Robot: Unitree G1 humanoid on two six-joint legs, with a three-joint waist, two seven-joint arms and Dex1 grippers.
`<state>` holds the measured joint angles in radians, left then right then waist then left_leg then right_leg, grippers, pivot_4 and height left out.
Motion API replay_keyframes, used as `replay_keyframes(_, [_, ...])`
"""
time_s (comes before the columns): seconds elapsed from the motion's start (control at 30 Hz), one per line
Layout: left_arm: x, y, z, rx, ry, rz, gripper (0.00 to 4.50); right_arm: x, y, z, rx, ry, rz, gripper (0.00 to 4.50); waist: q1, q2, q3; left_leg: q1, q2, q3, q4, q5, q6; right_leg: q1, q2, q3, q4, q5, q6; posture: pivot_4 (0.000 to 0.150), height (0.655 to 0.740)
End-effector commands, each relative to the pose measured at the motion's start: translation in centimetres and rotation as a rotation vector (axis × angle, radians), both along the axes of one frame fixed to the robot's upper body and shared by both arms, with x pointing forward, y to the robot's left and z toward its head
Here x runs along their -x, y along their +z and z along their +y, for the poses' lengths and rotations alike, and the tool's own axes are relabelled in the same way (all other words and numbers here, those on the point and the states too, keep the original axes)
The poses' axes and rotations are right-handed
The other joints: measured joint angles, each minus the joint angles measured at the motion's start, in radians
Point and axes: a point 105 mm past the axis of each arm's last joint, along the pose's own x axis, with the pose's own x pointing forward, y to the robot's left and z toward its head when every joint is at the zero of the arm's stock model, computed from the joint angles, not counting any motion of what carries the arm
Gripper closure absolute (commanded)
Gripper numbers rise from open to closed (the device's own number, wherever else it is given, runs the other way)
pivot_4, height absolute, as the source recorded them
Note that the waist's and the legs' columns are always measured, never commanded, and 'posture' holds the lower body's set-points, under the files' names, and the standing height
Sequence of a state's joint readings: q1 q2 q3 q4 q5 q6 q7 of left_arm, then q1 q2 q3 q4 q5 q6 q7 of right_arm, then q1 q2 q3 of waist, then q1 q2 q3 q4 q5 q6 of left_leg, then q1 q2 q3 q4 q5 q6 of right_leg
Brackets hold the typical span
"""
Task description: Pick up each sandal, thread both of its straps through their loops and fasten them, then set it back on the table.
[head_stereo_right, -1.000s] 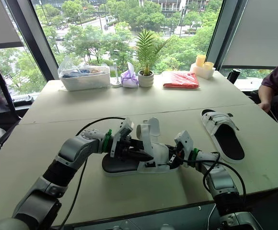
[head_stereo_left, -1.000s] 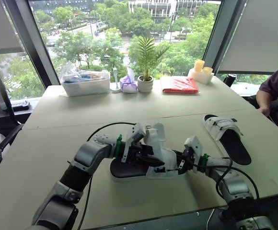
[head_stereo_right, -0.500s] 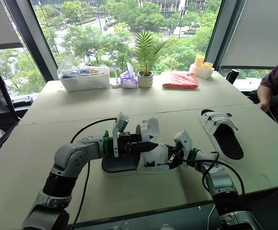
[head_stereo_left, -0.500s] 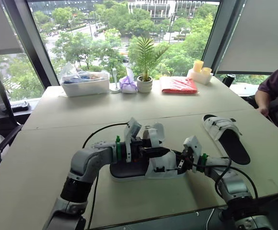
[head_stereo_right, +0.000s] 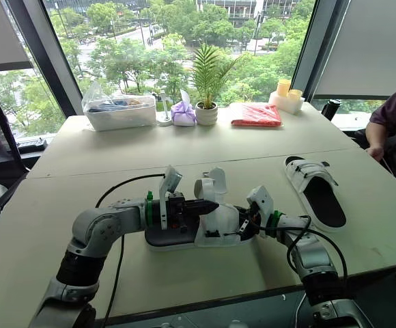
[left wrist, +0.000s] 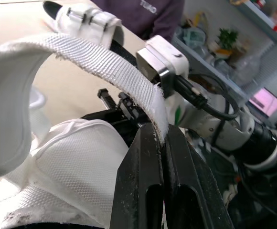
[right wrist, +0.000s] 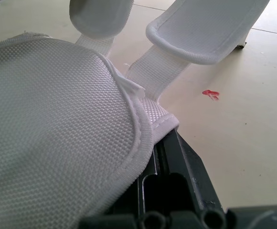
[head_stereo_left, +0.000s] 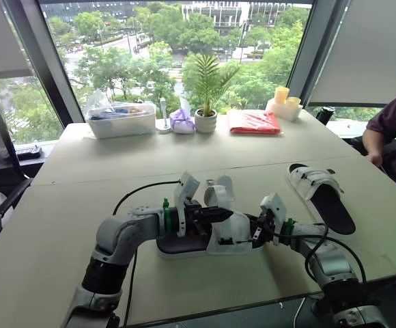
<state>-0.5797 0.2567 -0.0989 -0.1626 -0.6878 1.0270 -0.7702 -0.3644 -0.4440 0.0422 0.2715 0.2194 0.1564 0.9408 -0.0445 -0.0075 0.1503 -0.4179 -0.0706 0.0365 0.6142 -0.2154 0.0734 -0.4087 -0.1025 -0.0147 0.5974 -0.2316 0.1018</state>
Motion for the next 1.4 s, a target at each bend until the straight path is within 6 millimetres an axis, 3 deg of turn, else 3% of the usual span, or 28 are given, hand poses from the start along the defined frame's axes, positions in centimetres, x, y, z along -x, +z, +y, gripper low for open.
replay_keyframes(0.03, [0.5, 1.0, -0.4, -0.002, -0.088, -0.065, 4.49, 0.6, -2.8, 0.5, 0.021, -0.001, 0.101, 4.50, 0.000, 0.000, 0.000, 0.000, 0.000, 0.000, 0.000, 0.000, 0.000, 0.000, 0.000, 0.000, 0.000, 0.000, 0.000, 0.150, 0.7388])
replay_keyframes(0.33, [0.7, -0.2, -0.9, -0.015, -0.130, -0.032, 4.49, 0.6, -2.7, 0.5, 0.019, -0.007, 0.097, 4.50, 0.000, 0.000, 0.000, 0.000, 0.000, 0.000, 0.000, 0.000, 0.000, 0.000, 0.000, 0.000, 0.000, 0.000, 0.000, 0.150, 0.7388])
replay_keyframes(0.6, [-0.7, 0.6, -0.8, 0.071, -0.049, 0.065, 4.49, 0.6, -2.8, 0.5, 0.024, -0.005, 0.094, 4.50, 0.000, 0.000, 0.000, 0.000, 0.000, 0.000, 0.000, 0.000, 0.000, 0.000, 0.000, 0.000, 0.000, 0.000, 0.000, 0.150, 0.7388])
replay_keyframes(0.77, [-0.6, -1.0, -0.3, -0.010, -0.046, 0.039, 4.49, 0.5, -2.7, 0.6, 0.022, -0.006, 0.090, 4.50, 0.000, -0.001, 0.000, 0.001, 0.000, 0.000, 0.000, 0.000, 0.000, 0.000, 0.000, 0.000, 0.000, 0.000, 0.000, 0.150, 0.7388])
replay_keyframes(1.23, [0.4, -2.2, -0.2, -0.064, -0.092, -0.049, 4.49, 0.5, -2.8, 0.7, 0.014, -0.008, 0.088, 4.50, -0.001, -0.001, 0.000, 0.000, 0.000, 0.000, -0.001, 0.000, 0.000, -0.002, 0.000, 0.000, 0.000, 0.000, -0.001, 0.150, 0.7388])
replay_keyframes(1.33, [0.3, -1.4, 0.0, -0.029, -0.075, -0.066, 3.59, 0.5, -2.8, 0.7, 0.015, -0.007, 0.088, 4.50, -0.001, -0.001, 0.000, 0.001, 0.000, 0.000, -0.001, -0.001, -0.002, -0.002, -0.001, 0.000, 0.000, 0.000, -0.001, 0.150, 0.7388])
replay_keyframes(1.4, [0.5, -1.0, 0.1, -0.015, -0.077, -0.081, 2.63, 0.6, -2.8, 0.7, 0.016, -0.005, 0.088, 4.50, -0.001, -0.001, 0.000, 0.001, 0.000, 0.000, -0.001, -0.001, -0.002, -0.002, -0.001, 0.000, -0.001, 0.000, -0.001, 0.150, 0.7388])
